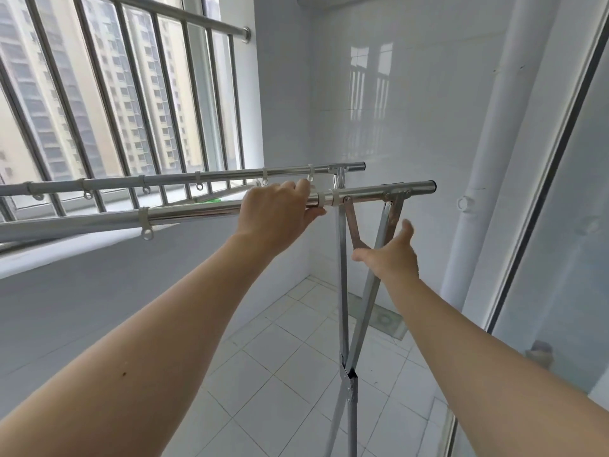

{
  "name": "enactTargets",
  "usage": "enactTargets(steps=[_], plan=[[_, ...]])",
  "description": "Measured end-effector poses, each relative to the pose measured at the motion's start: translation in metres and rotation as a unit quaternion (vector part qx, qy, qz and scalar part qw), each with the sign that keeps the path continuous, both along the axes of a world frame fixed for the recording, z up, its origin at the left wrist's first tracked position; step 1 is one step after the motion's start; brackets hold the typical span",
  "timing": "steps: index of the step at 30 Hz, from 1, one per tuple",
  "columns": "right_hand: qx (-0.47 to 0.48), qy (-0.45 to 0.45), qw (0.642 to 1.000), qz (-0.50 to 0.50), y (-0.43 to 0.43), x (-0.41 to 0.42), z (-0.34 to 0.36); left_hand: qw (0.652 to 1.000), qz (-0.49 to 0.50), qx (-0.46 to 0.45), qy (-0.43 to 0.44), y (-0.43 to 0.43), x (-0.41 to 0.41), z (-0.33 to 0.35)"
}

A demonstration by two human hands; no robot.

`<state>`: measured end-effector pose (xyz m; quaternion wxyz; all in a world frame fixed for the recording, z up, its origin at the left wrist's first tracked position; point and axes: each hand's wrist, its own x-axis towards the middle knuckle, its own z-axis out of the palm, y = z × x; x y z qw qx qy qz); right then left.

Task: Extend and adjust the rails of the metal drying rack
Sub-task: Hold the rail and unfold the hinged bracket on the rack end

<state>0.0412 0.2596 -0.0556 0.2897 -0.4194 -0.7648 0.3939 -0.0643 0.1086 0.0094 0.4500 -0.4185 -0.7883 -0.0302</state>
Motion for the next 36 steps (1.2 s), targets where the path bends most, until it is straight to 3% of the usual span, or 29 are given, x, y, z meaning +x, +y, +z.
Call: enactTargets(steps=[3, 11, 31, 36], plan=[[-0.039, -0.051, 0.998, 0.029, 0.009, -0.014, 0.0, 1.0, 0.01, 0.01, 0.014, 0.002, -0.006, 0.001], [-0.015, -0.062, 0.997, 0.033, 0.018, -0.061, 0.0, 0.999, 0.028, 0.012, 0.017, 0.006, -0.047, 0.004], [0.045, 0.006, 0.998, 0.042, 0.063, -0.218, -0.021, 0.998, 0.026, 0.016, 0.055, 0.049, -0.197, -0.004], [0.031, -0.04, 0.997, 0.057, 0.083, -0.245, -0.035, 0.998, 0.03, 0.015, 0.053, 0.062, -0.227, -0.001]])
